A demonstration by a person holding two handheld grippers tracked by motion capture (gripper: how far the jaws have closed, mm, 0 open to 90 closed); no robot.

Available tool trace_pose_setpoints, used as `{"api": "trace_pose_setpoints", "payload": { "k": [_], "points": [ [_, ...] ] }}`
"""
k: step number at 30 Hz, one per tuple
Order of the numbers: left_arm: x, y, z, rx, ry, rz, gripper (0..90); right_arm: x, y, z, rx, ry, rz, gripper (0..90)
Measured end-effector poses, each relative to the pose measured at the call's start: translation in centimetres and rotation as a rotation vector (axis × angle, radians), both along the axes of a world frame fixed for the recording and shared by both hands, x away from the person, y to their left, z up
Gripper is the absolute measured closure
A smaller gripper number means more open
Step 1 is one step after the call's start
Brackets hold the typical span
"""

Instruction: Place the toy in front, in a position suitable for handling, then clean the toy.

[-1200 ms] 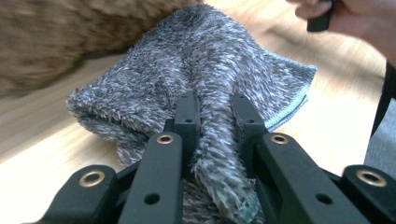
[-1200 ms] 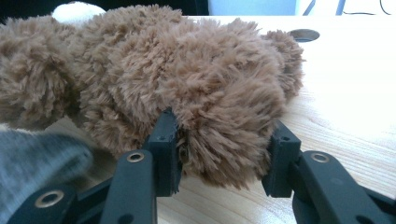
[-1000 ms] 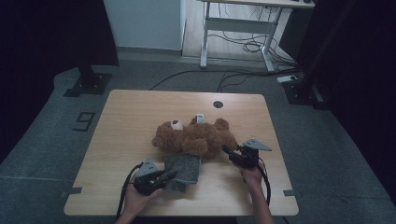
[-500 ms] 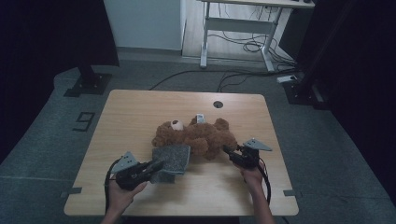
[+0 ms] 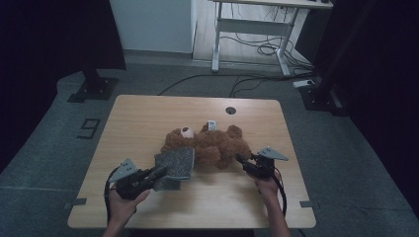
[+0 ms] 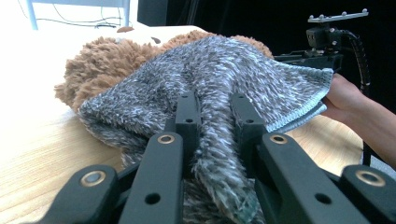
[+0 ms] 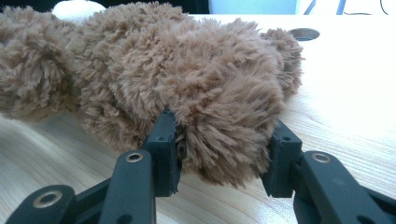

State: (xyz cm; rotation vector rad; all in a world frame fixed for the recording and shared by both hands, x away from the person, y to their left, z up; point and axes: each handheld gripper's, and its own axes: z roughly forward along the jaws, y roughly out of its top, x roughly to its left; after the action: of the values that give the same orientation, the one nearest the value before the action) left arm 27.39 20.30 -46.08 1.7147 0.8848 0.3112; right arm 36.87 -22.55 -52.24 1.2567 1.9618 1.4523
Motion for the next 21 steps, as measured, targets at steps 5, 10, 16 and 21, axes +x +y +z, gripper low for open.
{"api": "trace_pose_setpoints", "payload": {
  "k": [5, 10, 16, 21],
  "points": [
    [-0.1, -0.3, 0.2, -0.006, -0.012, -0.001, 76.2, 0.0, 0.0, 0.0, -0.002, -0.001, -0.001, 55.7],
    [0.3, -1.5, 0.3, -0.005, -0.019, -0.001, 76.3, 0.1, 0.1, -0.1, 0.000, 0.002, 0.000, 55.8],
    [2.5, -4.5, 1.3, -0.012, -0.054, -0.004, 76.2, 0.0, 0.0, 0.0, 0.003, -0.001, 0.000, 55.7],
    [5.0, -6.9, 1.7, 0.010, -0.052, -0.003, 76.2, 0.0, 0.0, 0.0, 0.006, -0.001, 0.001, 55.8]
  ]
}}
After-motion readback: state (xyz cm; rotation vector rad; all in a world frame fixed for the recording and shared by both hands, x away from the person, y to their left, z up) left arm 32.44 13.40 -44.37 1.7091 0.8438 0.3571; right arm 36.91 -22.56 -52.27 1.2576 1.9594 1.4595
